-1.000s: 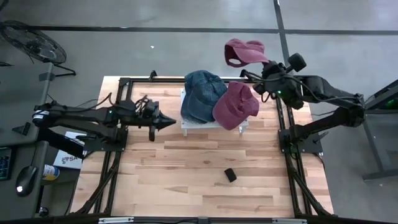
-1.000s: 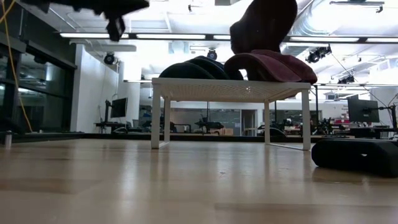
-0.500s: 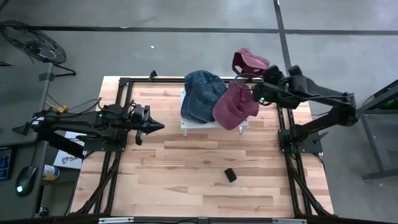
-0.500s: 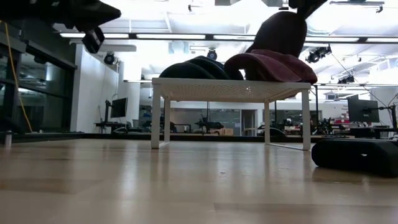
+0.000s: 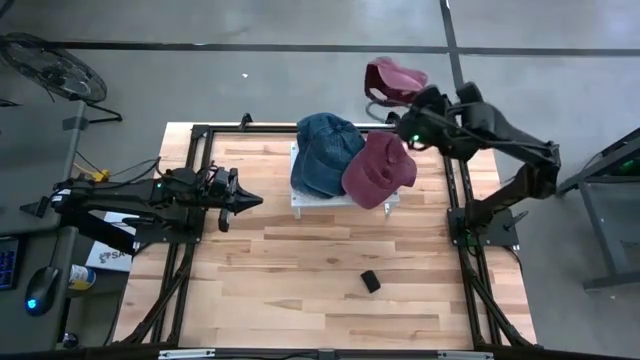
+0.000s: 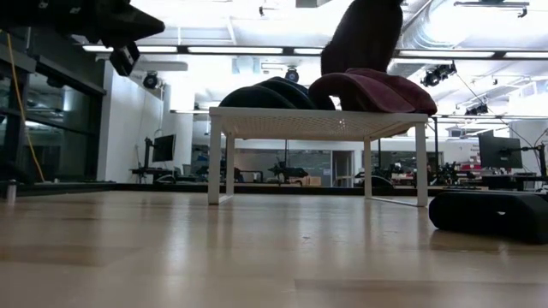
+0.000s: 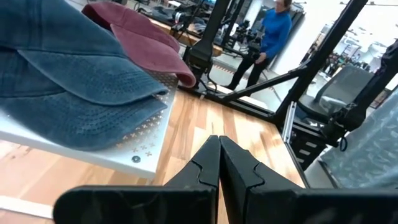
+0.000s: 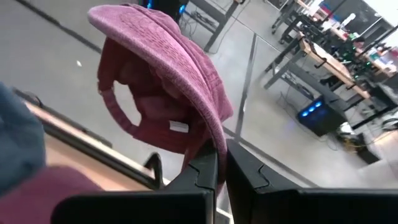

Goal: Pick & Place hat
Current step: Stack the red cap on top of the other red cap on the shelf

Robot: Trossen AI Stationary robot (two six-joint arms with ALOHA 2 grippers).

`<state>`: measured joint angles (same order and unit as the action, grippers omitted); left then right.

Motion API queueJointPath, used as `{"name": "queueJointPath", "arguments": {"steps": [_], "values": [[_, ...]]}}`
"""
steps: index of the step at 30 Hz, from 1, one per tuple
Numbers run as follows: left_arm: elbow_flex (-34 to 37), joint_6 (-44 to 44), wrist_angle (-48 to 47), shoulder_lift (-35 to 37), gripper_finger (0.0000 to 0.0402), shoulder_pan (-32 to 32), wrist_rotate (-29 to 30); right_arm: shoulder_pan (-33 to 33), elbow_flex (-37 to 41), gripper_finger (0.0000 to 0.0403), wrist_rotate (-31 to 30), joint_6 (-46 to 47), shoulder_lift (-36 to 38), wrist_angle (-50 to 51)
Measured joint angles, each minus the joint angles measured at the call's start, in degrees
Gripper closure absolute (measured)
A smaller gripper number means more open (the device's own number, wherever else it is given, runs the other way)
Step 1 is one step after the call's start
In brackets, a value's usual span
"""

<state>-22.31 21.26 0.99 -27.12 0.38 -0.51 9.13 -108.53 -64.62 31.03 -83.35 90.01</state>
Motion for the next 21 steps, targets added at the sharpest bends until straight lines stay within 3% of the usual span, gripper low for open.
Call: {"name": "queueJointPath", "arguments": {"steps": [9,17,21], "values": [[0.0,0.1,0.1,0.0,0.0402,0.0,0.0,-5.0,-14.2,0.0397,1.7,-0.5,-6.1,0.0],[0.0,0.4,0.1,0.0,0.0402,0.0,-0.4,-13.1,-26.5,0.0397,-9.5,-2.1,-14.5,-0.9],[0.0,1.6,0.1,0.0,0.0402,0.0,-0.4,-15.2,-24.3,0.0397,-13.4,-8.4,-14.7,-11.5]]}}
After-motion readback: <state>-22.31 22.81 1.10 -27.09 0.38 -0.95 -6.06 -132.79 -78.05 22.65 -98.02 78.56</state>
